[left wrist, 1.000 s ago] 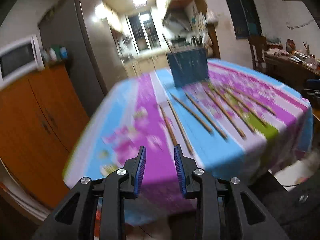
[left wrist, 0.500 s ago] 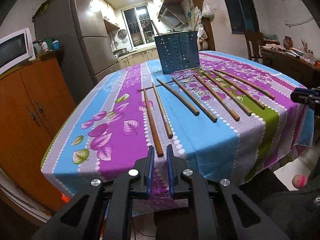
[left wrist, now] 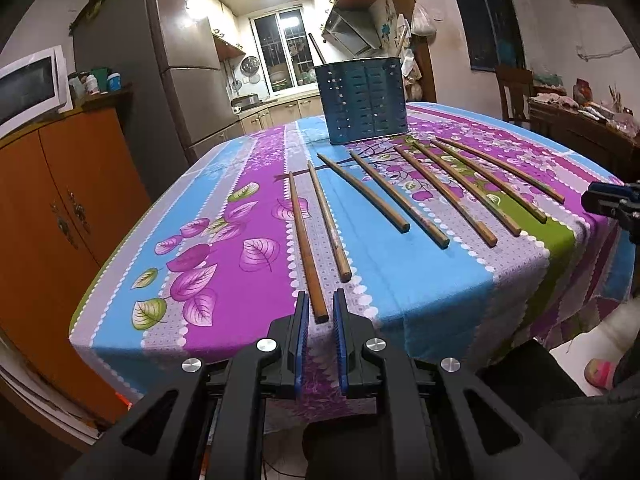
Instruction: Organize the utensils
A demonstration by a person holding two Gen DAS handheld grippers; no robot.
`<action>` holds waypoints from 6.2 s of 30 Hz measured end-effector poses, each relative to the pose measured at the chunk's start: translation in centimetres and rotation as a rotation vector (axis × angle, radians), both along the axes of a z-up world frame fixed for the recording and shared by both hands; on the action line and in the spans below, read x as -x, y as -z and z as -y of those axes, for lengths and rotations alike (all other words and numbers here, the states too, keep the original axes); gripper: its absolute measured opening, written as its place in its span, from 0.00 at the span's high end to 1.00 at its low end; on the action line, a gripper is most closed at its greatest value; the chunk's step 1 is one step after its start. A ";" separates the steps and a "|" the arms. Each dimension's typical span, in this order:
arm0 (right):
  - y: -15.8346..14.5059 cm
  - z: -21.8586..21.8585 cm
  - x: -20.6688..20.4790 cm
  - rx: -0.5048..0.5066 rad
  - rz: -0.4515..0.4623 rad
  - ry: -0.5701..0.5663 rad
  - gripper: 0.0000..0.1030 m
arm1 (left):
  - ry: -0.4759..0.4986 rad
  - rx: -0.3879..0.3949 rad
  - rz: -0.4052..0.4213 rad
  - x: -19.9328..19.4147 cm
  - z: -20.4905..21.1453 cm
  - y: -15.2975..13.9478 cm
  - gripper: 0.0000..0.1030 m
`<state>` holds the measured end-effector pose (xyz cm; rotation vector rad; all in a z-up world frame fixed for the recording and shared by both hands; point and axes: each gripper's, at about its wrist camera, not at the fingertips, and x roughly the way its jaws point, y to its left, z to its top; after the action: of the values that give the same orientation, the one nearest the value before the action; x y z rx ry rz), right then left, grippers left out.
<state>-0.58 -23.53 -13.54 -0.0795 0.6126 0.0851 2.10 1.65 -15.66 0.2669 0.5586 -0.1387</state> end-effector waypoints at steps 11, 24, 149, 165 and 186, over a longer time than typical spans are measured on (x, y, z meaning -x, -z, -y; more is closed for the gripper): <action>0.8 -0.1 -1.6 0.027 0.014 0.010 0.78 | -0.011 0.027 0.004 -0.1 -0.3 0.1 0.88; 1.7 0.1 -2.7 0.009 0.038 0.010 0.92 | -0.021 0.024 0.008 -0.2 0.1 0.3 0.89; 2.4 -0.2 -3.0 0.015 0.110 0.050 0.95 | 0.027 0.033 0.098 -0.9 -0.4 1.0 0.91; 2.0 0.2 -3.0 -0.036 0.097 0.062 0.95 | 0.035 0.071 0.071 -1.1 -1.2 0.3 0.93; -4.2 0.7 -3.2 -0.022 0.198 0.037 0.95 | 0.027 0.210 0.184 -1.5 -3.2 -8.5 0.93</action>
<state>2.59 -24.18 -9.35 -0.0547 0.4148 0.0470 3.58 4.86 -7.17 0.0814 0.3544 -0.1955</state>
